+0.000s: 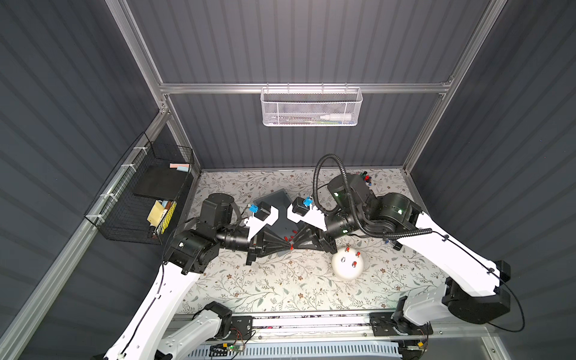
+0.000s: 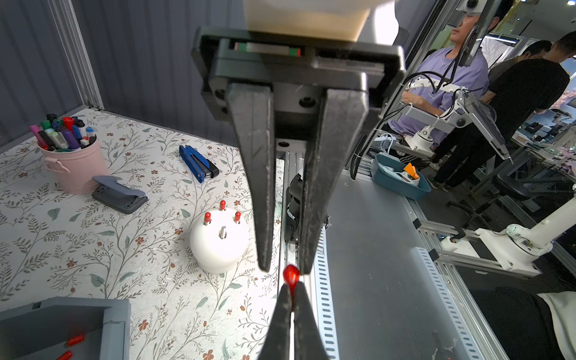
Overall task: Cover the protruding screws with screw protection sleeves
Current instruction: Pick up the screw protection sleeve from the storage box.
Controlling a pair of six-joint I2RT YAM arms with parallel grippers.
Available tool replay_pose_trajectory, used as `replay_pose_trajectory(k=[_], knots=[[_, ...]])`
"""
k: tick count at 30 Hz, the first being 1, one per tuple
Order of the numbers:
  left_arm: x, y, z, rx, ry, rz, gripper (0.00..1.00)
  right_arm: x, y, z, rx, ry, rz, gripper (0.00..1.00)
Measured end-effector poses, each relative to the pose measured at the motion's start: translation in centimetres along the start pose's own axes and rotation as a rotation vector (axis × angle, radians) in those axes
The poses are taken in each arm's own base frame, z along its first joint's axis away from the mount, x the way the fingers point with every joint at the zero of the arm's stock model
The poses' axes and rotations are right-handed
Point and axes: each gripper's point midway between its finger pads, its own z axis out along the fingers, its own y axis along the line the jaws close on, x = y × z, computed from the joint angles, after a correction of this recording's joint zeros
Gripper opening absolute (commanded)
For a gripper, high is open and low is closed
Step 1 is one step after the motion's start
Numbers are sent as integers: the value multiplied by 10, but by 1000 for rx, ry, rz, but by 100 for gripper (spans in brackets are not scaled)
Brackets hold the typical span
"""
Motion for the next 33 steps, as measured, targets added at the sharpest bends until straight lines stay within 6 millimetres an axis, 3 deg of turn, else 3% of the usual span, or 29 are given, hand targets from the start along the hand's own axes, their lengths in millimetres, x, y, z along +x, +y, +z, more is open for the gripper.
replay_pose_trajectory(k=[15, 23, 25, 27, 28, 29, 33], knots=[[1, 3, 2, 9, 4, -14, 0, 2, 0, -1, 2, 12, -8, 0], [0, 3, 2, 11, -2, -18, 2, 2, 0, -1, 6, 11, -6, 0], [-1, 4, 3, 9, -5, -13, 32, 2, -2, -2, 14, 9, -6, 0], [-1, 7, 3, 1, -10, 0, 73, 1, -3, -1, 21, 1, -8, 0], [0, 8, 4, -5, -10, 4, 83, 1, -4, 0, 23, -1, -9, 0], [2, 11, 4, -17, -10, 11, 91, 1, -4, 0, 25, -3, -7, 0], [9, 18, 3, -78, -2, 21, 94, 8, -7, 0, 51, 6, 7, 0]])
